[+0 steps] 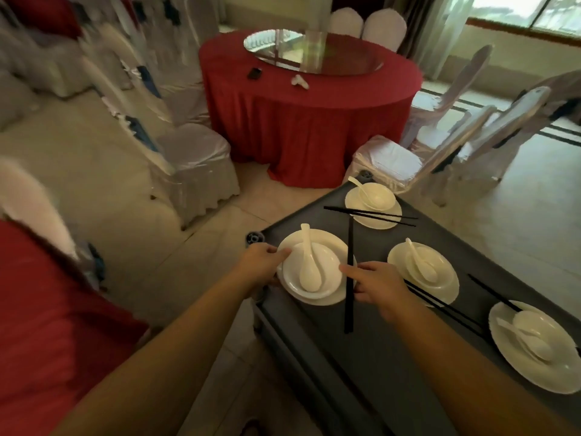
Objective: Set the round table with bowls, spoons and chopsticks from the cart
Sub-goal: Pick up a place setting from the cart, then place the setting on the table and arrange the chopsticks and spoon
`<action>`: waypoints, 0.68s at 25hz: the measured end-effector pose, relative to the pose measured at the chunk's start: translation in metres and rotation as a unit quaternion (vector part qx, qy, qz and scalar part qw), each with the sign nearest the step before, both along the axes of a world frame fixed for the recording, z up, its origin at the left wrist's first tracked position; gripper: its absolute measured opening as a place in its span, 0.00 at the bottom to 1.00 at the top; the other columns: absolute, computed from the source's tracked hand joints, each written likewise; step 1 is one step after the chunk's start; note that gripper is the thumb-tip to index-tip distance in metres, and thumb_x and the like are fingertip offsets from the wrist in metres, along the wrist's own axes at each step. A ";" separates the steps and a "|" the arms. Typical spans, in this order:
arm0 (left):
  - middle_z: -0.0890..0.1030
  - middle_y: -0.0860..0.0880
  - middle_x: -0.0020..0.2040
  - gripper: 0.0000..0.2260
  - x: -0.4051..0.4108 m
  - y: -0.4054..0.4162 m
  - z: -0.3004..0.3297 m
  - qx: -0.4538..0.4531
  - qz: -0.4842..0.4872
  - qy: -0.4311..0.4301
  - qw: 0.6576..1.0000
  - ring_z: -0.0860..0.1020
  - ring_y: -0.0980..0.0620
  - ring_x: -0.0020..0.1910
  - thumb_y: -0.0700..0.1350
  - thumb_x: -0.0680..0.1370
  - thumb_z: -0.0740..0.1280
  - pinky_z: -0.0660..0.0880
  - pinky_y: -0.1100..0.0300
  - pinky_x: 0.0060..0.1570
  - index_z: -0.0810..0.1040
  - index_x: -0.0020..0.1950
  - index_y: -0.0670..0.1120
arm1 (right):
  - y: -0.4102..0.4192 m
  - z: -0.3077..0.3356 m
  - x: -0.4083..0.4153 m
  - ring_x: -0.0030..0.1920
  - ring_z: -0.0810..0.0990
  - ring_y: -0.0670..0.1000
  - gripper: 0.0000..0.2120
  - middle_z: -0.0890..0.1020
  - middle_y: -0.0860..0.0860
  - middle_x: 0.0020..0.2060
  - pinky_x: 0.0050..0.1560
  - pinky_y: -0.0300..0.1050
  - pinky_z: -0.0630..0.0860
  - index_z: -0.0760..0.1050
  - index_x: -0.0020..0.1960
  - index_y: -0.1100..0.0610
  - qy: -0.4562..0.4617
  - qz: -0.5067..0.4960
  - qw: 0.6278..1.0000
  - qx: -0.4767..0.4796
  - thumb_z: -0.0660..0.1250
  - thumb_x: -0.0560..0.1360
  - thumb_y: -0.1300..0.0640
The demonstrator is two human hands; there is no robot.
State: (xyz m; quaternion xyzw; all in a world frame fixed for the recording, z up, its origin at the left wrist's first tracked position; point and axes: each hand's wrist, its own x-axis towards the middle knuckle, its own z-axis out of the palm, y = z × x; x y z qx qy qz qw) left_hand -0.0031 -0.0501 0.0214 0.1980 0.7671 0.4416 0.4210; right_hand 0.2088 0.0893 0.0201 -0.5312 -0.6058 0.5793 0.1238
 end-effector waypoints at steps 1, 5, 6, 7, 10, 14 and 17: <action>0.83 0.43 0.52 0.17 0.007 -0.014 0.004 0.000 0.021 -0.004 1.000 0.84 0.45 0.49 0.55 0.79 0.69 0.85 0.49 0.44 0.79 0.59 0.43 | -0.005 0.005 0.001 0.45 0.87 0.53 0.25 0.85 0.54 0.48 0.38 0.47 0.85 0.78 0.63 0.58 0.006 0.022 1.000 -0.006 0.79 0.70 0.50; 0.84 0.42 0.53 0.19 0.043 -0.083 0.014 0.026 0.130 -0.033 0.991 0.86 0.43 0.48 0.53 0.79 0.70 0.85 0.45 0.45 0.79 0.61 0.40 | -0.035 0.021 0.002 0.46 0.88 0.54 0.21 0.86 0.56 0.48 0.41 0.49 0.86 0.81 0.58 0.59 0.017 0.122 0.992 -0.016 0.80 0.69 0.51; 0.84 0.42 0.52 0.19 0.052 -0.101 0.016 0.031 0.157 -0.031 0.987 0.86 0.44 0.47 0.53 0.78 0.70 0.85 0.47 0.43 0.79 0.61 0.40 | -0.045 0.025 0.002 0.45 0.88 0.54 0.19 0.87 0.56 0.48 0.39 0.48 0.86 0.81 0.55 0.58 0.023 0.150 0.988 -0.013 0.80 0.69 0.51; 0.85 0.42 0.51 0.18 0.063 -0.123 0.018 0.029 0.190 -0.023 0.981 0.86 0.44 0.45 0.53 0.78 0.70 0.85 0.48 0.41 0.80 0.59 0.40 | -0.058 0.029 0.002 0.44 0.88 0.53 0.17 0.87 0.56 0.47 0.37 0.46 0.85 0.81 0.53 0.58 0.026 0.180 0.983 -0.011 0.80 0.69 0.51; 0.85 0.43 0.45 0.15 0.090 -0.181 0.023 0.027 0.276 -0.003 0.961 0.87 0.46 0.41 0.53 0.78 0.71 0.85 0.46 0.41 0.81 0.51 0.40 | -0.097 0.038 -0.005 0.45 0.88 0.53 0.16 0.87 0.56 0.46 0.35 0.45 0.84 0.81 0.51 0.58 0.030 0.253 0.967 -0.010 0.80 0.69 0.51; 0.84 0.41 0.39 0.17 0.126 -0.266 0.031 0.030 0.384 0.033 0.922 0.85 0.47 0.34 0.52 0.78 0.71 0.84 0.49 0.37 0.82 0.48 0.36 | -0.164 0.047 -0.021 0.44 0.86 0.53 0.15 0.84 0.55 0.45 0.31 0.43 0.83 0.77 0.45 0.57 0.036 0.348 0.936 -0.015 0.80 0.69 0.51; 0.83 0.40 0.39 0.19 0.152 -0.335 0.038 0.017 0.453 0.066 0.889 0.83 0.44 0.34 0.52 0.78 0.71 0.84 0.48 0.37 0.81 0.47 0.34 | -0.227 0.051 -0.034 0.41 0.85 0.51 0.15 0.83 0.53 0.42 0.27 0.39 0.80 0.75 0.45 0.54 0.040 0.422 0.905 -0.019 0.80 0.69 0.51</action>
